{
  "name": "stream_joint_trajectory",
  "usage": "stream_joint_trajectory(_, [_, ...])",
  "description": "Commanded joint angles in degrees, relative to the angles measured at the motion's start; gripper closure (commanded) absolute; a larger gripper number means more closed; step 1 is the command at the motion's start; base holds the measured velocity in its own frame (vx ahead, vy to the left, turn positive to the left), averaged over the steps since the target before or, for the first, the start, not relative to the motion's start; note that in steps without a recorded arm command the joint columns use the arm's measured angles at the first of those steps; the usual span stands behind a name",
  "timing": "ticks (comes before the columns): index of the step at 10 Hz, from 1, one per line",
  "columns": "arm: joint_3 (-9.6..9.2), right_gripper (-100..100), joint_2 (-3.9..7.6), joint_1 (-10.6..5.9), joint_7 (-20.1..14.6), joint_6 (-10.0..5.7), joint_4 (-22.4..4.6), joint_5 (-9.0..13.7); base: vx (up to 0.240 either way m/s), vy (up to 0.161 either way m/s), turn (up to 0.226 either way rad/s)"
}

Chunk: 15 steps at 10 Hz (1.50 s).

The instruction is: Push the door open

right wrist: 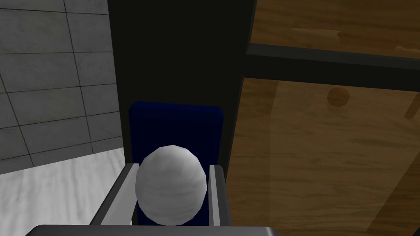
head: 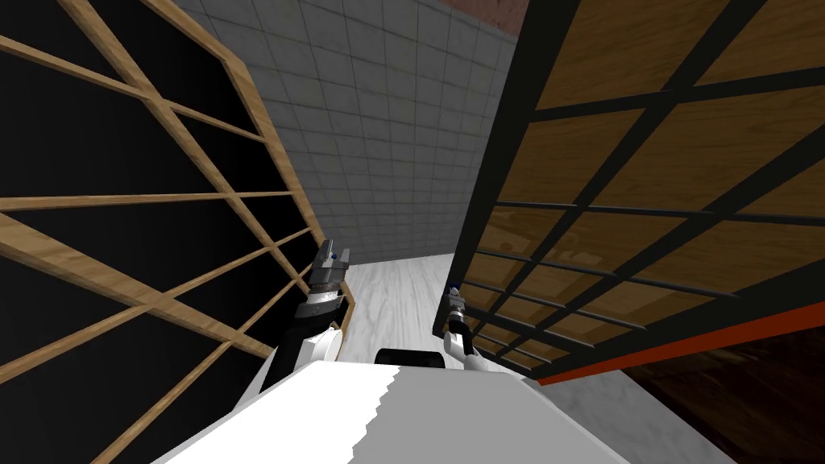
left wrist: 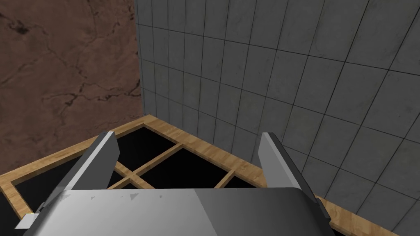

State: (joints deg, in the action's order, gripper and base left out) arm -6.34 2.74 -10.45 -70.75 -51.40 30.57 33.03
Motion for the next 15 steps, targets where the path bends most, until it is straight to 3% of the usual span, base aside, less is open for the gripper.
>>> stream_joint_trajectory(1, [0.96,100,1.14,-0.23,-0.1,-0.72,0.4,0.5,0.214,0.022,-0.019])
stream_joint_trajectory(3, [0.96,100,1.14,-0.23,-0.1,-0.72,0.4,0.5,0.105,-0.013,-0.012])
stream_joint_trajectory(8, [3.8,100,2.44,-0.28,0.3,-1.27,0.0,2.6,0.167,0.018,-0.043])
stream_joint_trajectory(10, [4.07,100,2.53,-0.29,0.4,-1.32,-0.4,2.8,0.182,0.017,-0.033])
stream_joint_trajectory(15, [7.12,100,3.24,-0.34,0.9,-1.91,-0.4,4.9,0.18,0.002,-0.043])
